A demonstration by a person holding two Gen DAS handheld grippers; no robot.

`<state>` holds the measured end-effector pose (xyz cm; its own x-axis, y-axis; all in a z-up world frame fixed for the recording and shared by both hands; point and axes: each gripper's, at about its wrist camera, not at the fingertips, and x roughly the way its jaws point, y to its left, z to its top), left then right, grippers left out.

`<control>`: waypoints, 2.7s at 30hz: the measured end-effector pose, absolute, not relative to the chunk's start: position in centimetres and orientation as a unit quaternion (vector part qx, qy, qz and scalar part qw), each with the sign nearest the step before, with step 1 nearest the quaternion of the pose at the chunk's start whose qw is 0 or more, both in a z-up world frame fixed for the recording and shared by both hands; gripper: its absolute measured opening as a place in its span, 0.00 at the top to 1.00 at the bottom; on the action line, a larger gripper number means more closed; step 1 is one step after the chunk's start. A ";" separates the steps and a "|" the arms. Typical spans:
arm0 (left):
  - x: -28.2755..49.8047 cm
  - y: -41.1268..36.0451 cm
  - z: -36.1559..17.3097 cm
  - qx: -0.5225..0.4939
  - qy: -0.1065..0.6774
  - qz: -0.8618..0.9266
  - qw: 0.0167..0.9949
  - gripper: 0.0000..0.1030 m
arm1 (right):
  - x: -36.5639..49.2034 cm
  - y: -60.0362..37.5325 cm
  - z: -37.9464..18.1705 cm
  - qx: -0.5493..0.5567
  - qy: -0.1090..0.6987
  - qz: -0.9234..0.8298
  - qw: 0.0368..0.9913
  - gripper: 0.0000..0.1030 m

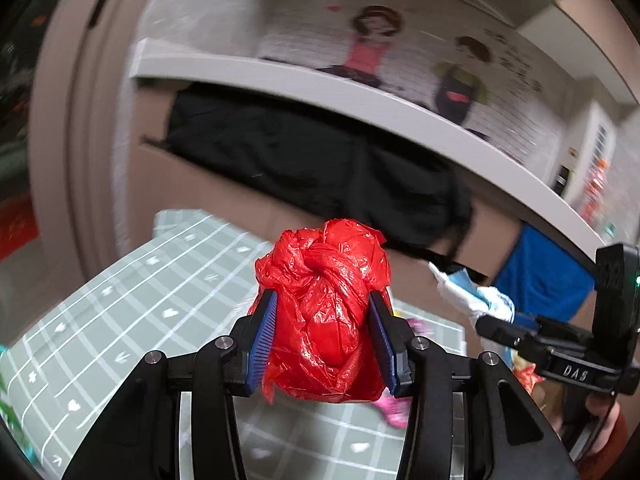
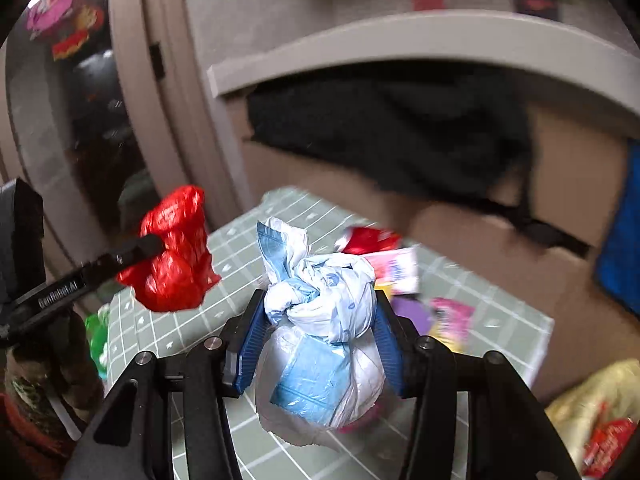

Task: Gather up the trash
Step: 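Grasp the white tissue bundle with the right tool while the left holds the bag, then carry bag and tissue bundle over the bin and open both tools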

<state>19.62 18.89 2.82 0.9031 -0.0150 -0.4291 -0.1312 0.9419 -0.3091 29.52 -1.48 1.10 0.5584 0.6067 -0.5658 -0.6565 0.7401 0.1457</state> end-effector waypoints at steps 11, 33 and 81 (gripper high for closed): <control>23.0 4.9 6.1 -0.096 0.206 -0.065 0.972 0.55 | 27.0 -15.2 4.1 -0.010 0.244 0.253 0.936 0.53; 27.2 -11.6 4.9 -0.031 0.233 -0.222 0.946 0.55 | 24.3 -31.8 3.1 0.046 0.230 0.091 0.968 0.53; 40.3 -18.9 -6.4 -0.143 0.400 -0.324 0.845 0.38 | 32.7 -42.7 -7.0 0.187 0.307 0.043 0.932 0.44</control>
<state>40.31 -18.86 -6.37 0.4707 -0.6617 -0.5837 0.4326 0.7496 -0.5009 32.72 -42.65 -7.00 0.8078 0.1955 -0.5560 0.0345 0.9261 0.3757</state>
